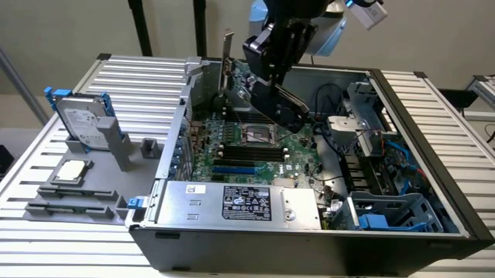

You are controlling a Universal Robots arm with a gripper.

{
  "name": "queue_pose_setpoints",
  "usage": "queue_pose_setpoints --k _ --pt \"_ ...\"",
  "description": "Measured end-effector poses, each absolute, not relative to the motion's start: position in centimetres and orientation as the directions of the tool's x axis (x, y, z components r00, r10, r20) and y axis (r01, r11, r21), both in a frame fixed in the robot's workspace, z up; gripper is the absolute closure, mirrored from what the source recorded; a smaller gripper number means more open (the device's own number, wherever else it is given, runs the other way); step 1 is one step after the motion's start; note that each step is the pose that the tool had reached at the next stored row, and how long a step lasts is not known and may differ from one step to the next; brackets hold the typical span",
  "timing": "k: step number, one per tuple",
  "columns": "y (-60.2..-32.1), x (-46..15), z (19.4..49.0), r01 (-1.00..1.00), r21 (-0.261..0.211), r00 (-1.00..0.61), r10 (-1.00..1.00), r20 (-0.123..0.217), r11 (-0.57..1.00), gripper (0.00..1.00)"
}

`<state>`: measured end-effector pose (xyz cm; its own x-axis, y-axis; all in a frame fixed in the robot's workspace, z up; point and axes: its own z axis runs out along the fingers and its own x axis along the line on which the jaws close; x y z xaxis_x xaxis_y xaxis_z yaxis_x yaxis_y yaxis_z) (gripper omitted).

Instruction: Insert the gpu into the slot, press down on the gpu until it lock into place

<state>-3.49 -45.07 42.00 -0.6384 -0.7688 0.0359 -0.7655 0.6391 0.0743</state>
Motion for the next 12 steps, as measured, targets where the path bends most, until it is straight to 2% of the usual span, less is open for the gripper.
queue_pose_setpoints --k 12 --pt "-45.07 -3.50 41.81 -0.885 0.074 -0.458 -0.888 0.036 0.459 0.74"
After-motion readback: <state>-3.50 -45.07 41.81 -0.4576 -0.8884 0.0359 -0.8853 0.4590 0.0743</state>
